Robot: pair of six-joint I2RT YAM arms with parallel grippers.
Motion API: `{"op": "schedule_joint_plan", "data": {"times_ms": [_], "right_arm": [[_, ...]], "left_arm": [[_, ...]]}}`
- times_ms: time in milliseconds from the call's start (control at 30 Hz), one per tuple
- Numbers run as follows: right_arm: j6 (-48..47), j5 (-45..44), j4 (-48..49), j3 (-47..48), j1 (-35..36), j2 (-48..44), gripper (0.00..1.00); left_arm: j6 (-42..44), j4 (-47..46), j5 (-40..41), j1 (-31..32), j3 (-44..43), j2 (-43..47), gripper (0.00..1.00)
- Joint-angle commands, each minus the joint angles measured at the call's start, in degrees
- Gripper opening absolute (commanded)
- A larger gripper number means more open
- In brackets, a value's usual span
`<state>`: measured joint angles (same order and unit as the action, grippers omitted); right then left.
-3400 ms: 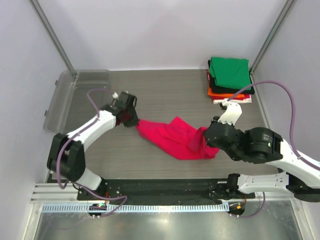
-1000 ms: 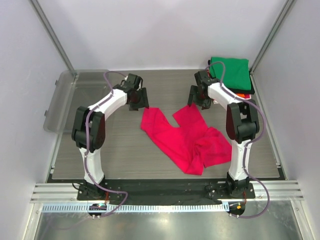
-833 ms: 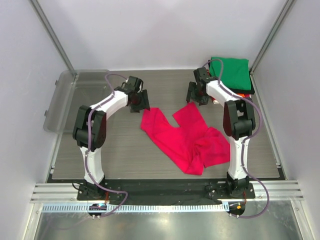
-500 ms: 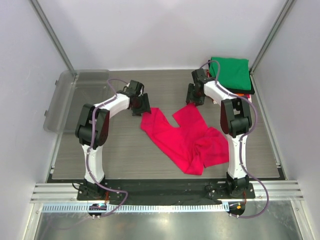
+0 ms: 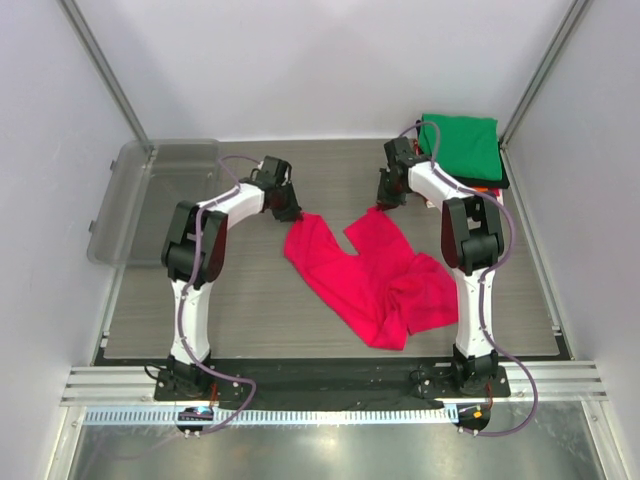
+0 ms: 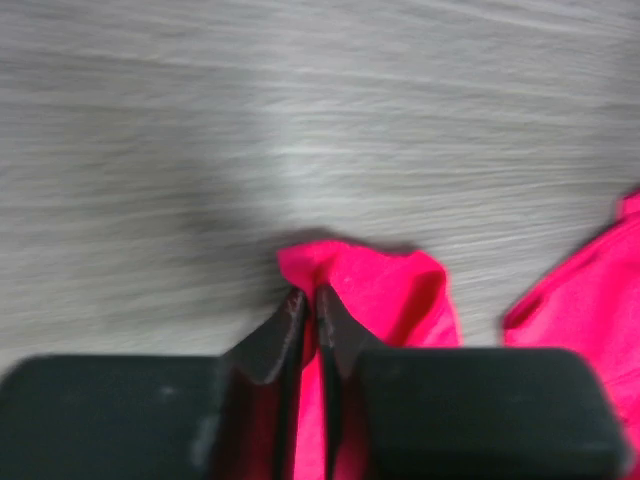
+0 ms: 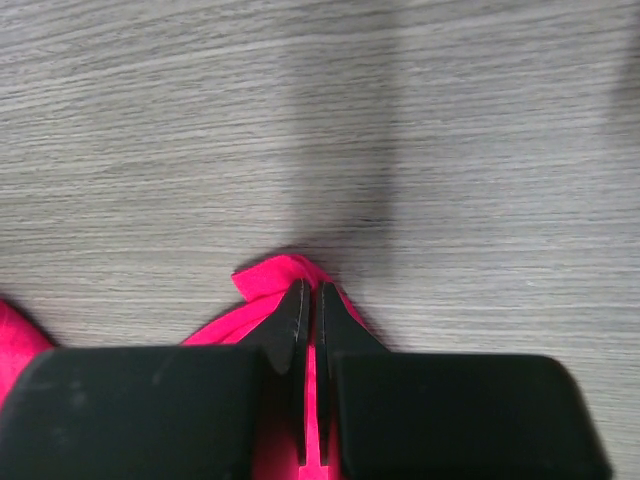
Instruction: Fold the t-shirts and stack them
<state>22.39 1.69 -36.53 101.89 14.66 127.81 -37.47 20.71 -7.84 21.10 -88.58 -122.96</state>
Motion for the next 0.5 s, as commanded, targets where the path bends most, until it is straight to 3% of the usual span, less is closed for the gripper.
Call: {"op": "schedule_joint_plan", "data": {"times_ms": [0, 200, 467], "right_arm": [[-0.24, 1.73, 1.55, -0.11, 0.2, -2.55, 0.01], [0.37, -0.72, -2.82, 2.96, 0.02, -12.9, 0.01], [2.74, -8.63, -13.55, 14.64, -0.85, -30.67, 0.01]], "left_arm": [[-1.46, -0.23, -2.8, -0.36, -1.6, -2.47, 0.0], [-0.67, 4.15, 0.89, -0.36, -0.54, 12.63, 0.0], [3.63, 19.95, 7.4, -0.71, -9.94, 33.2, 0.0]]}}
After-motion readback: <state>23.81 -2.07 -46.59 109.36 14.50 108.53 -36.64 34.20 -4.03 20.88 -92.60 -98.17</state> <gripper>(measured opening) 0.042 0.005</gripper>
